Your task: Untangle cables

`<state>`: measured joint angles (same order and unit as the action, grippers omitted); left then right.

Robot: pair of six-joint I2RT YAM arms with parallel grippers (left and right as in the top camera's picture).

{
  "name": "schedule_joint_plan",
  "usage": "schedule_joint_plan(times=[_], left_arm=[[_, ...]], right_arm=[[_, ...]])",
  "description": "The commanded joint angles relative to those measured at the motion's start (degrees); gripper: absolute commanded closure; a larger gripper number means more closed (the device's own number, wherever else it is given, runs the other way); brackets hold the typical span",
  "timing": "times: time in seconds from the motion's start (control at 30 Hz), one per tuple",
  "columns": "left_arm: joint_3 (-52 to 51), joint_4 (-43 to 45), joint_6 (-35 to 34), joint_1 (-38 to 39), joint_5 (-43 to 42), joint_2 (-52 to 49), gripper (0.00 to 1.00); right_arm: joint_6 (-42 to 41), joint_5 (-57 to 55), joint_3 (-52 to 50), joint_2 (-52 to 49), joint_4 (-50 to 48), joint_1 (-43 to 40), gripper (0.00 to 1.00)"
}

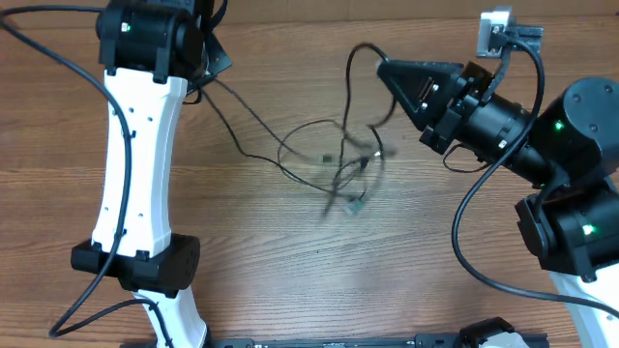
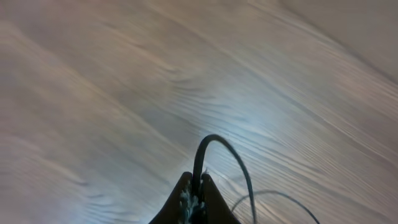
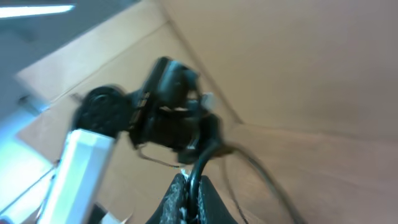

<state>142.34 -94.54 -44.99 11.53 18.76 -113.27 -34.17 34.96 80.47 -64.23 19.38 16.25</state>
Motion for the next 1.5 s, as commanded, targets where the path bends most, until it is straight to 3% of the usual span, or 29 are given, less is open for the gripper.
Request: schedule_joint_plan(times=[0.0,0.17,0.23,0.33,0.47,0.53,0.6,0.73,0.87,1.0,1.03,1.1,1.23,1.3,1.47], left_arm=[[-3.63,0.31,-4.76,-3.28,8.5,0.0,0.96],[-6.97,1.97,-5.31,-7.48,4.2,0.0,0.96],[-7.89,2.99,-2.14,-9.27,-2.99,0.0,0.96],[-8.04,3.91,1.46,-10.05,-6.45,0.0,0.96],[-8.07,3.08,0.35,-10.82,7.89,0.0,0.96],[-8.09,2.14,-0.46,-11.34,9.7,0.0,0.96],[-8.09,2.36,-0.46,-12.2,4.79,0.0,0.96],[-8.09,4.52,1.33,-12.35,-11.39,-0.44,0.95],[-8.09,8.76,15.3,-11.56,-34.58,-0.85,0.83],[-8.09,10.47,26.56,-10.25,-48.13,-0.85,0.3],[-8.09,10.43,27.52,-9.9,-49.11,-0.85,0.22],[-8.09,10.29,28.52,-9.29,-48.98,-0.85,0.16],[-8.11,9.64,28.83,-7.72,-48.92,-0.85,0.13],[-8.11,9.6,32.04,-5.6,-45.77,-0.85,0.01],[-8.11,9.09,32.89,-2.29,-35.63,-1.51,0.0]], right_arm=[[-8.66,-13.4,0.66,0.2,5.11,-1.49,0.96],[-10.21,-14.14,0.66,0.04,5.95,-2.84,0.96],[-10.19,-14.45,0.66,0.04,5.49,-2.84,0.96],[-10.1,-17.0,0.66,0.04,5.51,-3.02,0.97],[-7.87,-31.26,0.66,0.68,11.08,-5.55,0.96],[-8.31,-38.23,0.66,0.74,15.1,-7.08,0.96],[-9.46,-39.12,0.61,0.33,18.1,-8.0,0.96],[-7.45,-26.27,0.61,-1.86,18.18,-7.91,0.96],[-3.34,-5.18,0.61,-5.68,13.68,-7.91,0.96],[-0.44,16.5,0.61,-9.66,4.07,-7.91,0.96],[-0.48,21.38,0.61,-10.62,0.81,-7.91,0.96],[-2.03,28.02,0.61,-12.09,-5.05,-7.91,0.96],[-8.74,28.55,0.61,-12.74,-9.18,-7.91,0.96],[-11.82,29.24,0.61,-12.72,-12.5,-7.85,0.96],[-23.52,31.69,0.61,-12.72,-25.2,-7.85,0.96]])
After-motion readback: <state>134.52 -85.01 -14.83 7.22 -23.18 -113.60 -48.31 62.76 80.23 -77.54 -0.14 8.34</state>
